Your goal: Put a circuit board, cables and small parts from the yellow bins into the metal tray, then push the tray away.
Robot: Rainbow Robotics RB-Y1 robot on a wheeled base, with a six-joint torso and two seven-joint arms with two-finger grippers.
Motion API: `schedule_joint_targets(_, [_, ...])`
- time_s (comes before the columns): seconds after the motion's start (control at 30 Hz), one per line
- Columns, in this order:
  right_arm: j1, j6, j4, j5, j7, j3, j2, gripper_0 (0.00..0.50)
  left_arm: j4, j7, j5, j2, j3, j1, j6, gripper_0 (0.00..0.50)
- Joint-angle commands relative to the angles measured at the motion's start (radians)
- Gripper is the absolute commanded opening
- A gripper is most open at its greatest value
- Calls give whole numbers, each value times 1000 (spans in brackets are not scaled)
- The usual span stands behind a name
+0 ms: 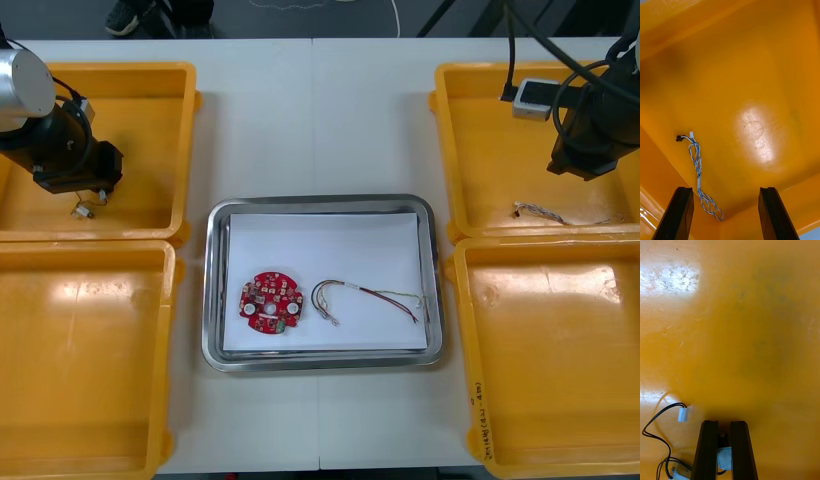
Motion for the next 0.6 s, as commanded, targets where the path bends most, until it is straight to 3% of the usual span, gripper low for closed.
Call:
schedule_joint_targets(0.03, [-28, -40, -11, 11, 58, 58, -78, 500, -92, 27, 2, 46, 31, 13, 68, 0])
schedule_joint_targets(0.27, [52, -169, -11, -45, 69, 65, -134, 500, -189, 43, 14, 83, 77, 15, 184, 0])
schedule_joint_targets(0.6, [124, -270, -5, -68, 77, 67, -145, 500, -316, 63, 26, 110, 162, 15, 298, 0])
